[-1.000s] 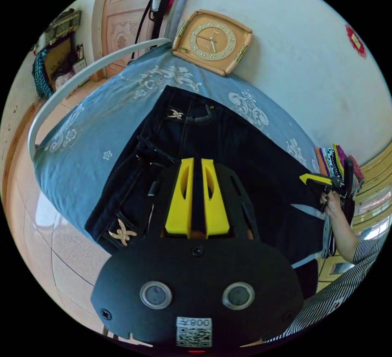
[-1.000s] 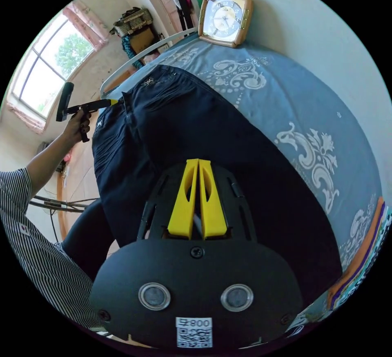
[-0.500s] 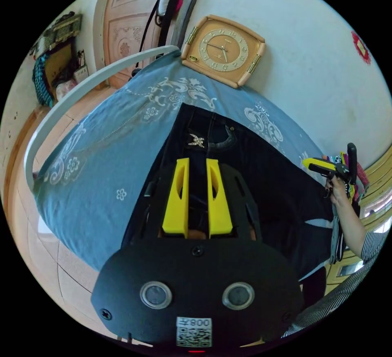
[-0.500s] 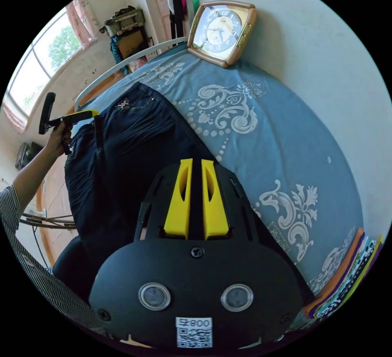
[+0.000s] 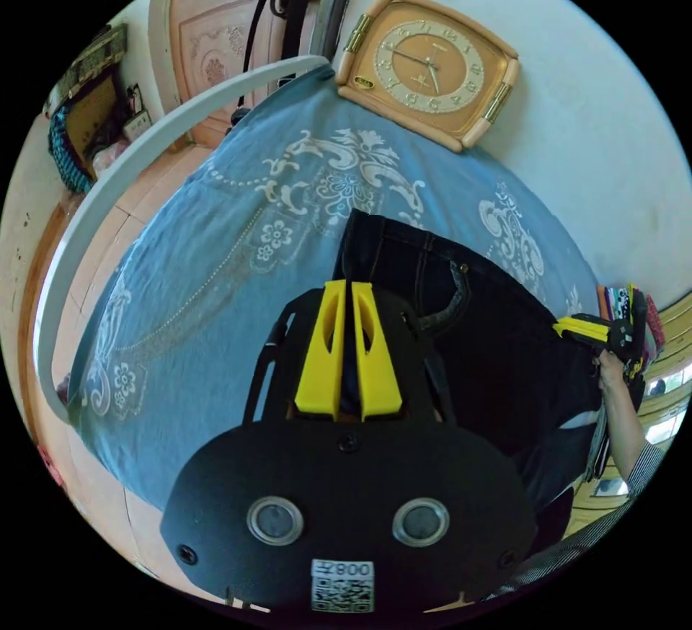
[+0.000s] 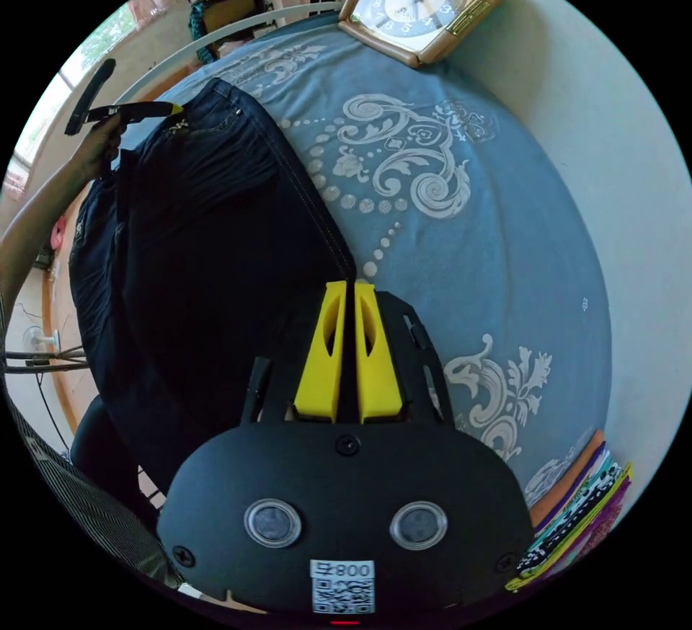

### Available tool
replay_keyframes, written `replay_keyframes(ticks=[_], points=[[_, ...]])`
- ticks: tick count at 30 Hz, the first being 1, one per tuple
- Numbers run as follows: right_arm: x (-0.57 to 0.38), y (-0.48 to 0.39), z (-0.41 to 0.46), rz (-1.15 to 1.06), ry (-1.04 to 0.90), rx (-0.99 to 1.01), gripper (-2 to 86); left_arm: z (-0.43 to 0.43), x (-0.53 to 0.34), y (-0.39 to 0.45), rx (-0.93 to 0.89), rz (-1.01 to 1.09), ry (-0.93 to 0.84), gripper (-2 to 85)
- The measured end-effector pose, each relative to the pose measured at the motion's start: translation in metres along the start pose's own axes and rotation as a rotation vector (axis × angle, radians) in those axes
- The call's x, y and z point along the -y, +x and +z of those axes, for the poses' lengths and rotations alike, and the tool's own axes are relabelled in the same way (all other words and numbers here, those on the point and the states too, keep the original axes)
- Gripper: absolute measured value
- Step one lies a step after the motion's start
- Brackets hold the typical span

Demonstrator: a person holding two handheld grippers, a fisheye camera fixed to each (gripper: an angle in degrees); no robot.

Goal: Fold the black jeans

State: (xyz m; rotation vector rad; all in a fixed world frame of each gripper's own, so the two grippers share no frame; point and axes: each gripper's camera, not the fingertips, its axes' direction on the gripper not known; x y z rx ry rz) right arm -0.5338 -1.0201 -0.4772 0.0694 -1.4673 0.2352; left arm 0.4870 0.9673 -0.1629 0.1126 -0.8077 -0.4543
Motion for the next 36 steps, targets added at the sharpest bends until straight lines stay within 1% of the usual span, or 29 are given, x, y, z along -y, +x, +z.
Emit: replay_keyframes(ticks=[2, 4, 6, 8, 9, 12, 14, 17, 19, 20, 22, 23, 25, 28, 32, 36], points=[[0.013, -0.001, -0.016, 0.003, 0.022, -0.006, 2.5, -0.009, 0.001, 0.0, -0.037, 0.033, 0.073, 2.3], [0.033, 0.003, -0.035, 0.047, 0.04, 0.006, 2.4, -0.012, 0.003, 0.002, -0.057, 0.061, 0.107, 2.2], [0.049, 0.003, -0.035, 0.073, 0.009, 0.028, 2.6, -0.003, 0.003, 0.004, -0.02, 0.067, 0.09, 2.3], [0.062, -0.003, -0.025, 0.076, -0.032, 0.036, 3.1, 0.02, -0.004, 0.005, 0.086, 0.081, 0.001, 2.7], [0.068, -0.005, -0.023, 0.093, -0.046, 0.048, 3.6, 0.023, -0.007, 0.004, 0.093, 0.072, -0.001, 2.8], [0.075, -0.008, -0.043, 0.158, 0.015, 0.071, 4.6, 0.013, -0.031, -0.009, 0.008, 0.015, 0.09, 3.3], [0.076, -0.01, -0.056, 0.186, 0.051, 0.077, 4.3, -0.008, -0.062, -0.019, -0.041, 0.005, 0.187, 3.7], [0.077, -0.025, -0.083, 0.215, 0.148, 0.112, 4.1, -0.023, -0.107, -0.027, -0.13, 0.021, 0.232, 4.3], [0.088, -0.064, -0.106, 0.146, 0.241, 0.236, 5.5, -0.022, -0.132, -0.028, -0.141, 0.02, 0.205, 5.0], [0.093, -0.079, -0.11, 0.114, 0.253, 0.271, 6.0, -0.018, -0.146, -0.027, -0.126, 0.017, 0.177, 5.7], [0.122, -0.153, -0.122, -0.042, 0.265, 0.353, 7.7, -0.012, -0.163, -0.024, -0.071, 0.023, 0.152, 6.8], [0.129, -0.172, -0.124, -0.085, 0.267, 0.361, 7.8, -0.009, -0.169, -0.022, -0.028, 0.018, 0.131, 7.1], [0.157, -0.244, -0.133, -0.222, 0.281, 0.349, 8.4, -0.007, -0.173, -0.018, 0.01, 0.046, 0.132, 7.4], [0.191, -0.31, -0.136, -0.318, 0.273, 0.33, 9.0, -0.001, -0.173, -0.012, 0.064, 0.081, 0.113, 7.7], [0.221, -0.355, -0.135, -0.345, 0.244, 0.334, 9.2, 0.013, -0.175, -0.005, 0.112, 0.09, 0.053, 7.5], [0.239, -0.384, -0.133, -0.33, 0.213, 0.285, 7.6, 0.018, -0.18, 0.002, 0.138, 0.11, 0.047, 6.5]])
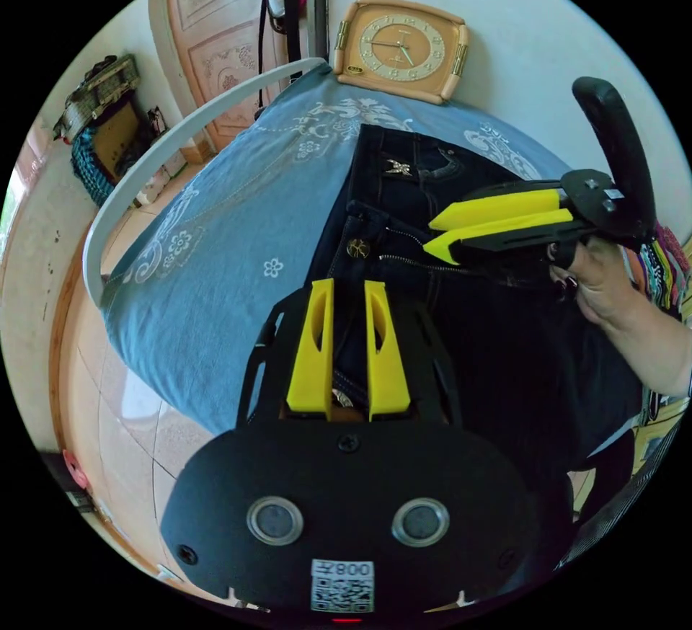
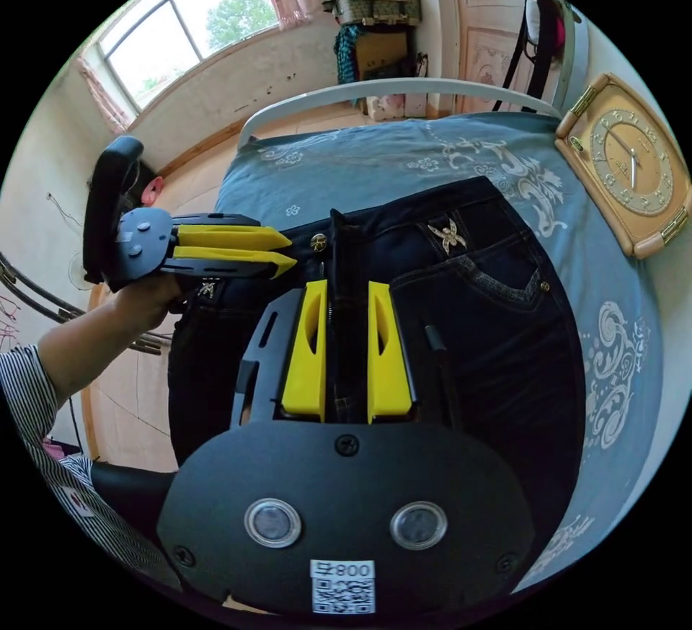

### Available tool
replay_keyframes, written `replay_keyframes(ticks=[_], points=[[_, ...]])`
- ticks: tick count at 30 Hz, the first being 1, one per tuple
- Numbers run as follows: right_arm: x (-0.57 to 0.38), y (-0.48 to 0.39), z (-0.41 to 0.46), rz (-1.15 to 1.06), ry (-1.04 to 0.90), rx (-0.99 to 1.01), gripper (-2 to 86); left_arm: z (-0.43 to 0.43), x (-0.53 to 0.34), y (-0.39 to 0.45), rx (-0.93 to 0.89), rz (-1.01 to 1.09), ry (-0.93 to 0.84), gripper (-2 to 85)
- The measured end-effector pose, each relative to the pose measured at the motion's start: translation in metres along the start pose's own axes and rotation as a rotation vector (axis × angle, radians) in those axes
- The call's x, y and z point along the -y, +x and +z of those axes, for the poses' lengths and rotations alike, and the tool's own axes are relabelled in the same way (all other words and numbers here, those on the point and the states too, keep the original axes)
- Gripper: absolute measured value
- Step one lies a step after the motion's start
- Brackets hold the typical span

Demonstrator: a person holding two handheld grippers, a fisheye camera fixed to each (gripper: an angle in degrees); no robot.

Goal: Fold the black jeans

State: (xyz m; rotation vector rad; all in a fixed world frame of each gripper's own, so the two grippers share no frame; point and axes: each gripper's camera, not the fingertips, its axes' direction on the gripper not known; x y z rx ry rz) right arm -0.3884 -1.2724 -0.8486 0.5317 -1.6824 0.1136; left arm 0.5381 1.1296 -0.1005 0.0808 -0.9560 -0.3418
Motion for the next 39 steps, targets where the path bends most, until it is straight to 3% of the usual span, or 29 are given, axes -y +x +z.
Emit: replay_keyframes(ticks=[5, 13, 21, 25, 28, 32, 39], points=[[0.01, -0.021, -0.003, -0.008, -0.012, -0.028, 3.6, -0.002, -0.007, 0.014, 0.016, 0.033, 0.014, 2.1], [-0.011, -0.021, -0.086, 0.09, 0.235, 0.173, 2.1, -0.007, -0.011, 0.023, -0.024, 0.013, 0.052, 0.4], [0.003, -0.081, -0.035, -0.076, -0.02, 0.116, 2.5, -0.008, -0.018, 0.031, -0.05, 0.009, 0.03, 0.3], [-0.003, -0.087, -0.037, -0.053, -0.013, 0.16, 2.7, -0.039, -0.037, 0.033, -0.005, -0.075, 0.214, 0.2], [-0.013, -0.102, -0.042, -0.084, 0.013, 0.118, 2.6, -0.058, -0.041, 0.047, -0.085, -0.034, 0.328, 0.2], [-0.028, -0.112, -0.05, -0.085, 0.045, 0.104, 2.4, -0.021, -0.026, 0.065, 0.009, 0.034, 0.039, 0.3], [-0.07, -0.115, -0.099, 0.015, 0.088, 0.097, 0.5, -0.031, -0.036, 0.069, -0.042, 0.033, 0.053, 0.3]])
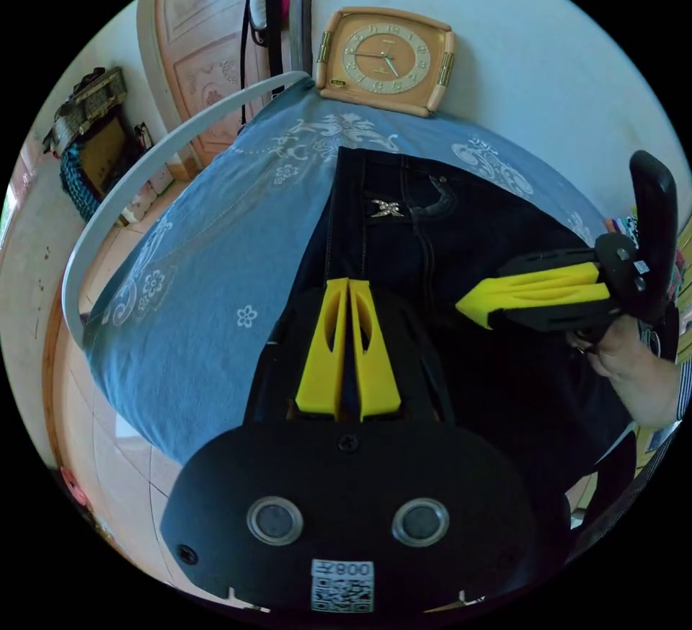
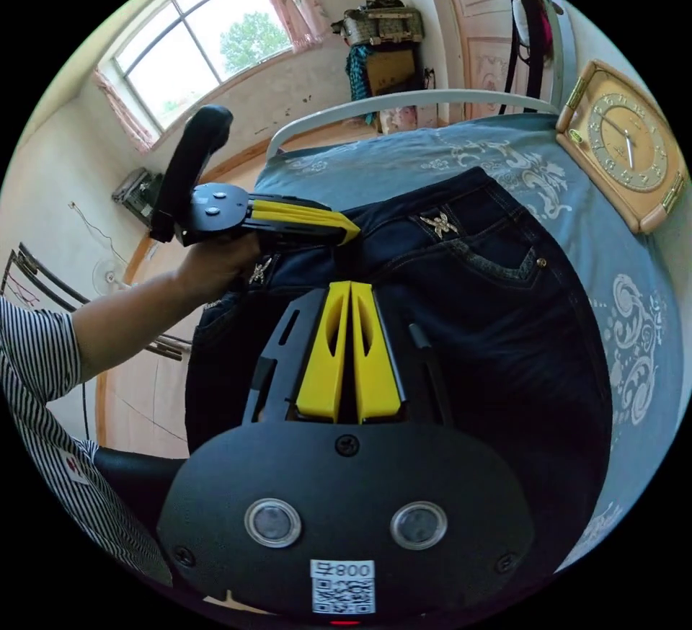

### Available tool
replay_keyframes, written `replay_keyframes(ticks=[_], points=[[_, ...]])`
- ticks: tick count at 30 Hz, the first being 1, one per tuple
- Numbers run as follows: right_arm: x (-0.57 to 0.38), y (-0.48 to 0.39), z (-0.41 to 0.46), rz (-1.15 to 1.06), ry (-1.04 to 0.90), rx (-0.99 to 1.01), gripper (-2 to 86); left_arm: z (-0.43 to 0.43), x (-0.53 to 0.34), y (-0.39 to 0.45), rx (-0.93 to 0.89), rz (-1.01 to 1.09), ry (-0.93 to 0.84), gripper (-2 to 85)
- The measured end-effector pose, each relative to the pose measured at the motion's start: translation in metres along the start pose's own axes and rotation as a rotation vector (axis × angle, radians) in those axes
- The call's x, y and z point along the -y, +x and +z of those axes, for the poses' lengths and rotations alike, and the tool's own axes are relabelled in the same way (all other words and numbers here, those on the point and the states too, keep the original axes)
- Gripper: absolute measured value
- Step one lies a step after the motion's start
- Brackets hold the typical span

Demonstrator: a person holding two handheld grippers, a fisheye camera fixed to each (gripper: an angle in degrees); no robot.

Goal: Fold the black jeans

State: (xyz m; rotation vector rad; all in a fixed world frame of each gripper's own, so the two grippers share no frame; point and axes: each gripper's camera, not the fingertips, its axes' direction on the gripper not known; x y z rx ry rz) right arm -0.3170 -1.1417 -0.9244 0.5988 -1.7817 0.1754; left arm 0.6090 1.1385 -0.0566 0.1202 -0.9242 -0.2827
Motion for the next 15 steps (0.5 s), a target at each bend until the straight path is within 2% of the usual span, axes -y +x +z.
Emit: replay_keyframes(ticks=[2, 11, 15], points=[[-0.011, -0.001, 0.015, 0.005, -0.087, -0.015, 0.3, -0.004, -0.004, 0.007, 0.024, 0.011, 0.001, 0.3], [-0.065, -0.018, 0.006, -0.015, -0.034, -0.068, 0.2, -0.02, -0.017, 0.025, 0.063, 0.032, 0.013, 0.4], [-0.092, -0.001, -0.017, 0.12, -0.042, 0.04, 0.2, -0.027, -0.022, 0.036, 0.119, 0.057, 0.009, 0.4]])
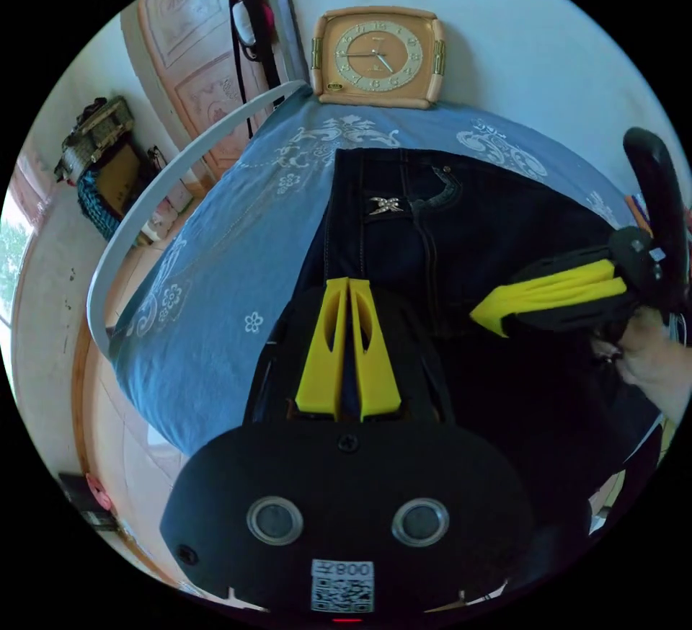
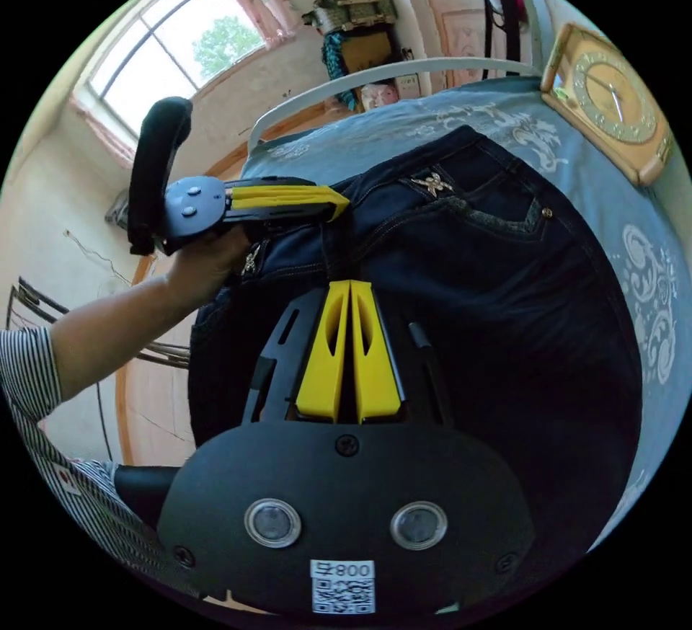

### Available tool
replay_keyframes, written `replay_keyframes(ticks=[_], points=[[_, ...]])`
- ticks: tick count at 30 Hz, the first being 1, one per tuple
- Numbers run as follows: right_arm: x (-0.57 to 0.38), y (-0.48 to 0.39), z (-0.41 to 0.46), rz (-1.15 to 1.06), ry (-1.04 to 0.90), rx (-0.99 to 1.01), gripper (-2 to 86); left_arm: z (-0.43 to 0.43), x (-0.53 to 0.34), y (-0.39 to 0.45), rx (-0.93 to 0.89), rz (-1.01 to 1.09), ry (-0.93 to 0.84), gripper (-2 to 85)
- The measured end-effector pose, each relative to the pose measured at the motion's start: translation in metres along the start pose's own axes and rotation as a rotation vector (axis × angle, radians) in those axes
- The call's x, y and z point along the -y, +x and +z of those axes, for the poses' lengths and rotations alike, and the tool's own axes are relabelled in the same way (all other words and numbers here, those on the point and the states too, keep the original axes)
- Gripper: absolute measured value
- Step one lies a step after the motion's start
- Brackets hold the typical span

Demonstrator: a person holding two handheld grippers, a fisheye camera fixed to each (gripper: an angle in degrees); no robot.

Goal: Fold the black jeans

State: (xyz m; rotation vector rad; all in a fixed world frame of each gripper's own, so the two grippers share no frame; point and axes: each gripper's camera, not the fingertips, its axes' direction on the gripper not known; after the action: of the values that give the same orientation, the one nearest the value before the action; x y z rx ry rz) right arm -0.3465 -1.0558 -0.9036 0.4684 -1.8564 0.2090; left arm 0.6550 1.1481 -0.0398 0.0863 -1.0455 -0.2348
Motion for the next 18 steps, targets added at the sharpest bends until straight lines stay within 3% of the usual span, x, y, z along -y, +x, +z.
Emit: replay_keyframes(ticks=[6, 8, 13, 18], points=[[-0.107, 0.02, -0.084, 0.134, 0.019, 0.012, 0.2, -0.014, -0.003, 0.018, 0.12, 0.063, -0.044, 0.2], [-0.159, 0.017, -0.104, 0.155, -0.007, 0.009, 0.2, -0.032, -0.007, 0.008, 0.034, -0.025, -0.071, 0.2], [-0.313, -0.012, -0.126, 0.25, -0.134, -0.019, 0.3, -0.091, -0.059, -0.019, -0.189, -0.227, 0.086, 0.2], [-0.394, -0.045, -0.135, 0.266, -0.223, -0.047, 0.3, -0.113, -0.129, -0.03, -0.409, -0.403, 0.057, 0.2]])
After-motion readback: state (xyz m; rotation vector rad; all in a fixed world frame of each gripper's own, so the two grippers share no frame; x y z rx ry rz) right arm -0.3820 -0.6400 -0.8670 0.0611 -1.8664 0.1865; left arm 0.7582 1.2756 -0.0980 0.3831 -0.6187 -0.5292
